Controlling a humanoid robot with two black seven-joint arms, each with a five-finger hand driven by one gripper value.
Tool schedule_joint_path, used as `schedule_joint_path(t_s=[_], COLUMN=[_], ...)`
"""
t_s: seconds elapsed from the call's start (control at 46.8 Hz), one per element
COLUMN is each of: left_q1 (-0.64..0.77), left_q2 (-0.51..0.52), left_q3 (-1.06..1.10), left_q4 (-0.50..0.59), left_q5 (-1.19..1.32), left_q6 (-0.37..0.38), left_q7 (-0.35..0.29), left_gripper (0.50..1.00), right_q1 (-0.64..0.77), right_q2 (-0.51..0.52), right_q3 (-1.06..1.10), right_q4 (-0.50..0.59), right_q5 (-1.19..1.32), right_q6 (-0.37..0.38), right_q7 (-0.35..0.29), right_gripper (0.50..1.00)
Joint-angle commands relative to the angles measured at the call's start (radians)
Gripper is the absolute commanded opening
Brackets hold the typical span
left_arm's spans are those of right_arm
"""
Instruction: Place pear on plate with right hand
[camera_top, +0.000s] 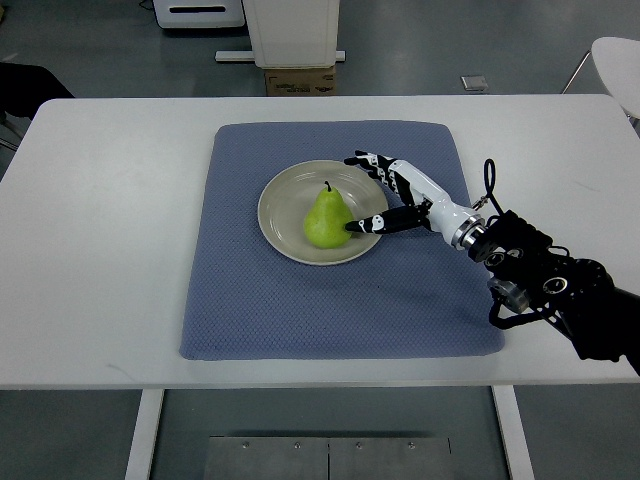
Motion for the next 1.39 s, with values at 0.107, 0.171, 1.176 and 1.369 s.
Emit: schedule_joint_path(t_s=[0.107, 0.171, 1.176, 1.369], left_q1=[0.000, 0.000, 0.000, 0.000], left_q2=[0.000, 0.000, 0.000, 0.000], left_q3=[0.000, 0.001, 0.000, 0.000], left_q4=[0.000, 0.000, 0.000, 0.000], left_q5=[0.000, 0.000, 0.000, 0.000], left_q6=[0.000, 0.000, 0.000, 0.000], left_q7=[0.000, 0.000, 0.000, 0.000], left_gripper=[1.000, 1.000, 1.000, 1.000], right_q1=[0.000, 0.000, -0.108, -0.138], right_q2=[-0.043, -0.054, -0.043, -0.035], right_q3=[0.002, 0.002, 0.498, 0.616], right_q4=[-0.009, -0.012, -0.095, -0.092], right_q5=[0.016, 0.039, 0.142, 0.142], right_q6=[0.000, 0.000, -0.021, -0.020], right_q7=[0.000, 0.000, -0.106, -0.105], right_gripper=[0.995, 0.995, 1.000, 1.000])
